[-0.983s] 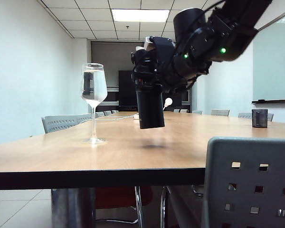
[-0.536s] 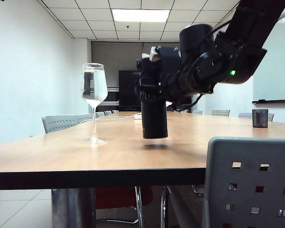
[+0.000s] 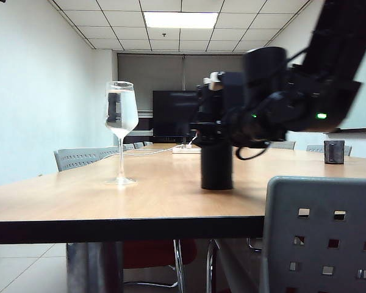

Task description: Pick up the black thermos cup, pour some water from it into the stemmed glass, and then put the thermos cup back on the table.

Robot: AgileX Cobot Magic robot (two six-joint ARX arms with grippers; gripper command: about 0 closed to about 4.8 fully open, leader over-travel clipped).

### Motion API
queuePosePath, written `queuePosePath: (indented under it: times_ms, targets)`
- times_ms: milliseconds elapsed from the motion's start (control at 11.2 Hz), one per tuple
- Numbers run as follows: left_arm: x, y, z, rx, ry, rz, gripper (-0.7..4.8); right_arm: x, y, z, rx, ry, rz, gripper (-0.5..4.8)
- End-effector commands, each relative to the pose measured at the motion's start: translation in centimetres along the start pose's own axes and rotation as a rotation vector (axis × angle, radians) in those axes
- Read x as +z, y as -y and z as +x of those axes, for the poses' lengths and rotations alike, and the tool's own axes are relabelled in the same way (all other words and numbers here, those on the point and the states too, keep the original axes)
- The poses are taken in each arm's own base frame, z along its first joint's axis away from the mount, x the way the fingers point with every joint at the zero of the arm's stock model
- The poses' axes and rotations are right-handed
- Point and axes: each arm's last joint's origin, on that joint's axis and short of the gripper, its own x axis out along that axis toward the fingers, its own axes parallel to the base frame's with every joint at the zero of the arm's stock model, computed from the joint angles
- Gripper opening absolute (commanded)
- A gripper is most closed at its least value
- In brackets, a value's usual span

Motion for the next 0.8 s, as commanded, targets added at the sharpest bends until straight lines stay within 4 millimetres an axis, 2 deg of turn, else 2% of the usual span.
queuePosePath:
  times_ms: [89, 179, 357, 447, 804]
  targets:
    - [0.1, 0.0, -0.1, -0.004, 0.010, 0.004, 4.79, -0.1, 0.5, -2.4, -0.007, 0.056, 0.011, 1.65]
    - [0.1, 0.0, 0.0, -0.005, 0.007, 0.000, 4.79, 0.8, 0.5, -3.8, 0.000, 0.065, 0.010, 1.65]
    - [0.1, 0.0, 0.0, -0.004, 0.008, 0.000, 4.79, 2.6, 0.5, -4.3, 0.010, 0.078, 0.012, 1.66]
    - [0.0, 0.0, 0.0, -0.005, 0.006, 0.000, 4.79, 1.7, 0.4, -4.3, 0.057, -0.022, -0.007, 1.66]
    - [0.0, 0.0, 0.0, -0.005, 0.003, 0.000, 4.79, 0.3, 0.4, -4.2, 0.078, -0.062, -0.013, 1.66]
